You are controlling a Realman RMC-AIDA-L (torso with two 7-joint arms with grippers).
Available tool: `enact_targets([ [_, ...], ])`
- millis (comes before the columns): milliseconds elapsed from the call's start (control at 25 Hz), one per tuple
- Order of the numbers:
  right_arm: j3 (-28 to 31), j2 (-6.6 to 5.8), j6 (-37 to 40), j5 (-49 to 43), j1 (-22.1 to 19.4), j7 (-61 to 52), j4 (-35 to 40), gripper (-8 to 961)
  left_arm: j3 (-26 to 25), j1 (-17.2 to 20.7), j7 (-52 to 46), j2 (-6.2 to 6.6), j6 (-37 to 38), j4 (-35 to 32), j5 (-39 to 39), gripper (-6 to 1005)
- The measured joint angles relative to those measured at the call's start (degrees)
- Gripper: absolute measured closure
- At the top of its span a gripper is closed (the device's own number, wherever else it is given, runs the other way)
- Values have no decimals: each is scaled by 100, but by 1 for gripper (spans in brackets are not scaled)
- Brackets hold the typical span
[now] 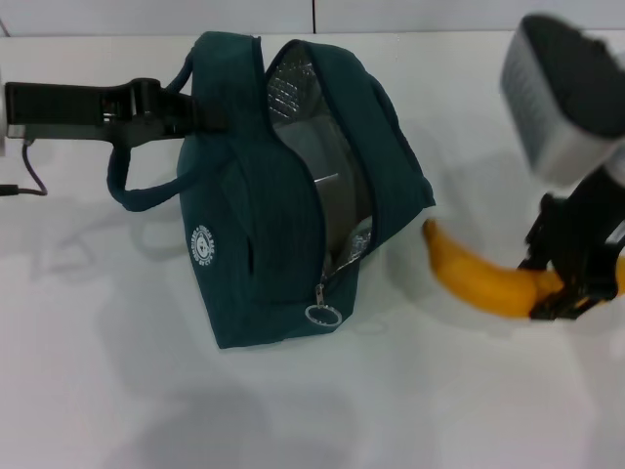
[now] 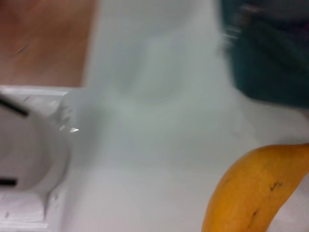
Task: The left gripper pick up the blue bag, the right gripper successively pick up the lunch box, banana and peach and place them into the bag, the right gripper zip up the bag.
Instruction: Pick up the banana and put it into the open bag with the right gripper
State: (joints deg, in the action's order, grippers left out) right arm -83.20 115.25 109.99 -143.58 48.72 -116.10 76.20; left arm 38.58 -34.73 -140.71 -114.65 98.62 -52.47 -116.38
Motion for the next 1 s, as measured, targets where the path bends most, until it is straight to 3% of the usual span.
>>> enact_targets([
  [440, 1298, -55, -504, -996, -30, -89, -277, 520, 10, -25, 0, 3, 5, 0, 1, 952],
  [680, 2027, -56, -1068, -1034, -62, -333, -294, 520, 18, -26, 0, -17, 9, 0, 2, 952],
  [880, 2922, -7, -1530, -285, -52, -398, -250, 520, 29, -46, 0, -19, 6, 0, 2, 951],
  [1000, 3129, -43, -1807, 909, -193, -346, -262, 520, 35, -49, 0, -21, 4, 0, 2, 951],
])
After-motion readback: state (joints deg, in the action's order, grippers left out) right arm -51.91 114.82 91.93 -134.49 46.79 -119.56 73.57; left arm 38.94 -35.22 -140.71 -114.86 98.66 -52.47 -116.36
